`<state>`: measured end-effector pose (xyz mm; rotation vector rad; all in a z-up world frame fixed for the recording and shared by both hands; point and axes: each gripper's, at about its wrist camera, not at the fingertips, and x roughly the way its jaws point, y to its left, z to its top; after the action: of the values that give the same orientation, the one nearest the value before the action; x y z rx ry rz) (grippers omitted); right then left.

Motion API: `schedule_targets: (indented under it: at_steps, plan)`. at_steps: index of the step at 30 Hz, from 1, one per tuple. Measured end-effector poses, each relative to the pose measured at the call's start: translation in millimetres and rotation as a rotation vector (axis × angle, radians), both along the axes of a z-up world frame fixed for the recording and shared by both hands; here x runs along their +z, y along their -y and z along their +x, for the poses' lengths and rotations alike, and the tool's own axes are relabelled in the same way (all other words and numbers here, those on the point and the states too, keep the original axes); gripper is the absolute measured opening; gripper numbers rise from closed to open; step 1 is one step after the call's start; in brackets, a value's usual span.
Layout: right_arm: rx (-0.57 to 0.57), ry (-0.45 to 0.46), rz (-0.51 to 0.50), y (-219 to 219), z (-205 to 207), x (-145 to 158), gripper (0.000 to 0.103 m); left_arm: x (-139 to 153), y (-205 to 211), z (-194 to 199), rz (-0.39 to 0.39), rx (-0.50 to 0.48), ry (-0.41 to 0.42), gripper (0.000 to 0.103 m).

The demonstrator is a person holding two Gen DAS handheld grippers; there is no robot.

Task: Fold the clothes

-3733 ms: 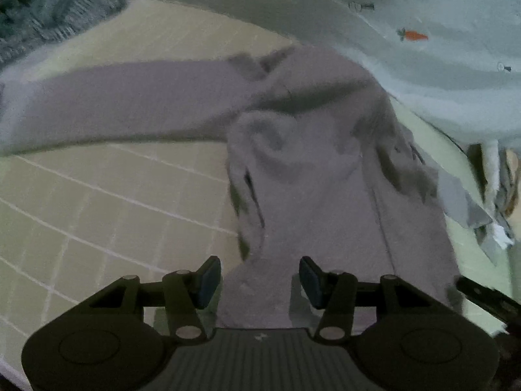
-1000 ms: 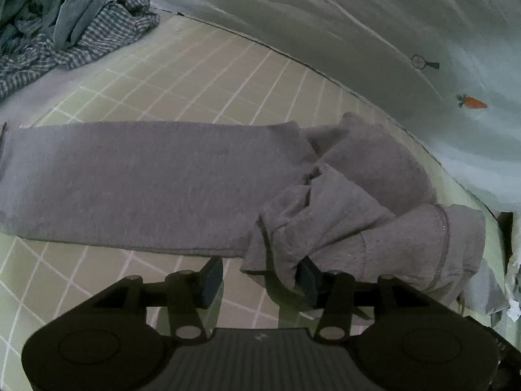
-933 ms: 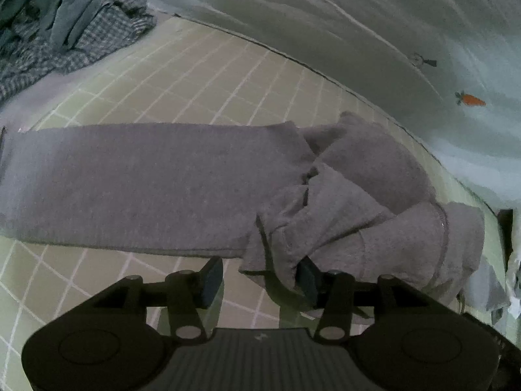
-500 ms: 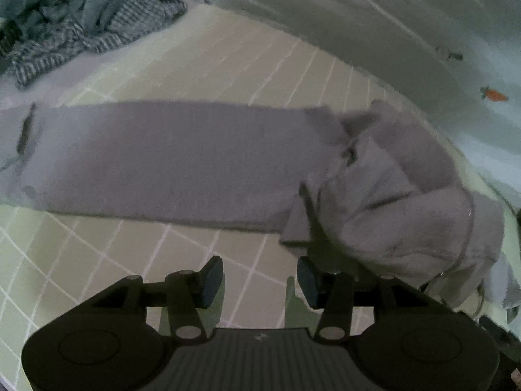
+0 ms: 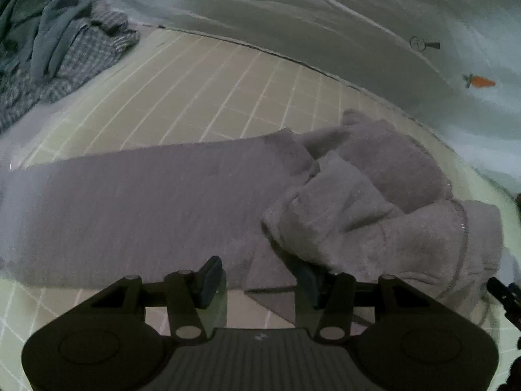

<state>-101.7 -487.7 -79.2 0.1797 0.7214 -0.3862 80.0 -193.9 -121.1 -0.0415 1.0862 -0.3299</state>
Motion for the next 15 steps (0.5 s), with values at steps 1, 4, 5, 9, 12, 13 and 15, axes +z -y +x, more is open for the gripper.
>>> schedule_targets:
  at_steps: [1, 4, 5, 9, 12, 13, 15]
  plan:
    - [0.001, -0.011, -0.006, 1.2, 1.5, -0.1, 0.084, -0.3, 1.7, 1.3, -0.002, -0.003, 0.003, 0.053]
    - [0.015, -0.068, -0.015, -2.0, 1.0, -9.2, 0.084, 5.3, 4.4, 5.3, -0.037, -0.006, 0.013, 0.053]
    - [0.012, -0.086, -0.013, -4.2, -1.3, -12.6, 0.084, 8.6, 7.1, 7.2, -0.047, -0.016, 0.025, 0.053]
    - [-0.033, -0.105, 0.025, -6.8, -17.8, -22.7, 0.084, 17.1, 28.4, 19.5, -0.049, -0.056, 0.061, 0.053]
    - [-0.067, -0.109, 0.031, -6.6, -25.6, -24.4, 0.084, 12.0, 45.7, 32.9, -0.039, -0.069, 0.051, 0.053]
    - [-0.079, -0.106, 0.033, -5.1, -26.7, -23.7, 0.084, 8.8, 50.5, 37.6, -0.038, -0.070, 0.041, 0.053]
    - [-0.092, -0.100, 0.032, -2.8, -27.3, -22.1, 0.084, 2.2, 53.8, 46.0, -0.028, -0.052, 0.010, 0.053]
